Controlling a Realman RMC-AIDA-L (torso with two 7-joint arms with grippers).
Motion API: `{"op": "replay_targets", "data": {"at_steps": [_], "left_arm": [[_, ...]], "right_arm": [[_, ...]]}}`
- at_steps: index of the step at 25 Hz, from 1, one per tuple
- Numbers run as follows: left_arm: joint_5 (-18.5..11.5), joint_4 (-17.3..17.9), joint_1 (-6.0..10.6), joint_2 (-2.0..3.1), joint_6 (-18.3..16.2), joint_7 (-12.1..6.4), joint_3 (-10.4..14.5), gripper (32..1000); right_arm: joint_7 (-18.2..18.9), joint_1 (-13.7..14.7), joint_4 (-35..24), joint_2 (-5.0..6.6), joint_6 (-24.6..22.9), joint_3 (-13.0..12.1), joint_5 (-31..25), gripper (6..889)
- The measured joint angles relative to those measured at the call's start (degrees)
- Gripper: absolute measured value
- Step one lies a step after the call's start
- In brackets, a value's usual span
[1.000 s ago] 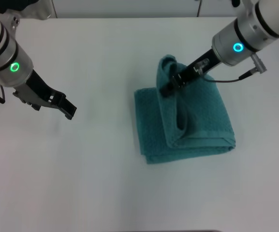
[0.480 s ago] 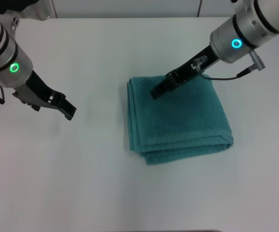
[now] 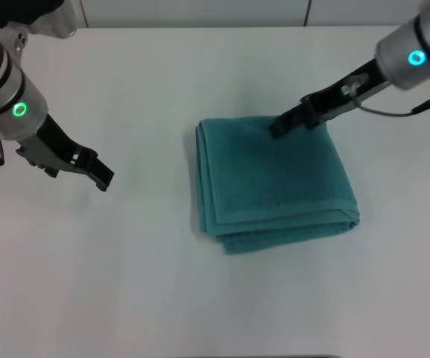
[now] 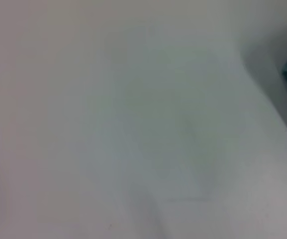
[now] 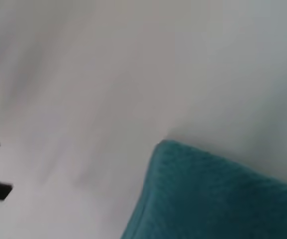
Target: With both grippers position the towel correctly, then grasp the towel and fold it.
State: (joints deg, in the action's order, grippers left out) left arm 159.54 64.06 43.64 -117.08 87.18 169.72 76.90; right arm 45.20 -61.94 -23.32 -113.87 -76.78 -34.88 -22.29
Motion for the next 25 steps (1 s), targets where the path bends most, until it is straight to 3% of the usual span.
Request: {"op": "replay_targets", "data": {"at_steps": [5, 12, 25], "left_arm": [[0.05, -0.03, 0.07, 0.01, 0.11, 0.0, -0.18, 919], [-0.05, -0.07, 0.04, 0.01, 0.34, 0.0, -0.05, 919], [-0.07, -0.08, 0.11, 0.01, 0.45, 0.0, -0.26, 919]], "right_arm": [[-2.77, 3.88, -7.66, 1.06, -2.56, 0.75, -0.06, 860], [-4.34, 6.17, -8.2, 3.99, -3.16, 0.19, 1.19, 859], [-4.68, 6.12, -8.16, 4.28, -3.5, 0.26, 4.14, 856]]}}
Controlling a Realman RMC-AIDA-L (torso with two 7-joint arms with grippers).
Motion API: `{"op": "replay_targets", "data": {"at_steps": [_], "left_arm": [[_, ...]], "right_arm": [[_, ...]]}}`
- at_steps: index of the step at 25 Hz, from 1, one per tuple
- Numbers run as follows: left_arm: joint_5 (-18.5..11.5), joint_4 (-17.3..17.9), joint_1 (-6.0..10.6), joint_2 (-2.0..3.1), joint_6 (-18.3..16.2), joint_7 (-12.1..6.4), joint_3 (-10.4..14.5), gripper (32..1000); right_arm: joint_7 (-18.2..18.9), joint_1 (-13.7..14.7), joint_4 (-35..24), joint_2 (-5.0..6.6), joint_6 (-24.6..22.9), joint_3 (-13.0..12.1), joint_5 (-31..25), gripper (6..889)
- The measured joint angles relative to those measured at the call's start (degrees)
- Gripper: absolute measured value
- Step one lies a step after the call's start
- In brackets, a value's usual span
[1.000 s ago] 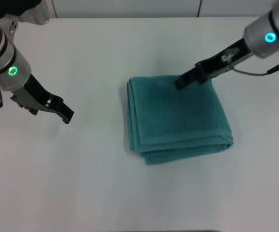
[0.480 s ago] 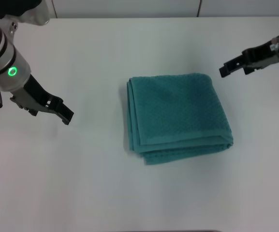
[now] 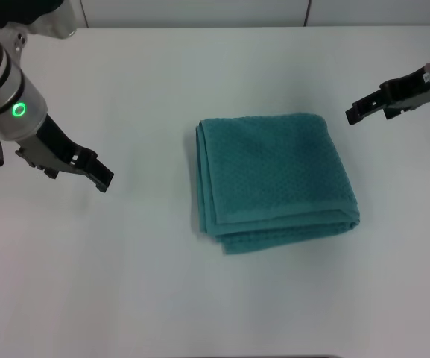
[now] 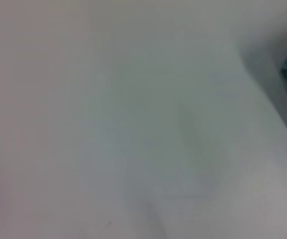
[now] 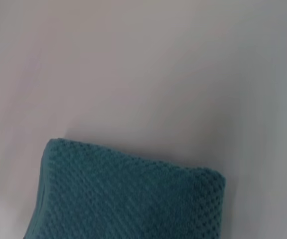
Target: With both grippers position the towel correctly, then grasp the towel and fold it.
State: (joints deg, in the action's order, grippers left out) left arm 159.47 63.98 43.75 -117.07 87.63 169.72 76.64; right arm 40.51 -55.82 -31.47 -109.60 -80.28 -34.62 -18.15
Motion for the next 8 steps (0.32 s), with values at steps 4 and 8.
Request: {"op": "replay_targets", "data": {"at_steps": [4, 8], "left_arm": [[0.02, 0.0, 0.02, 0.0, 0.0, 0.0, 0.0, 919], [-0.01, 0.0, 0.02, 0.0, 0.0, 0.0, -0.04, 919]], "right_arm": [[0.0, -0.1, 0.01, 0.0, 0.01, 0.01, 0.02, 857], [0.0, -0.17, -0.03, 0.0, 0.04, -0.01, 0.01, 857]]}}
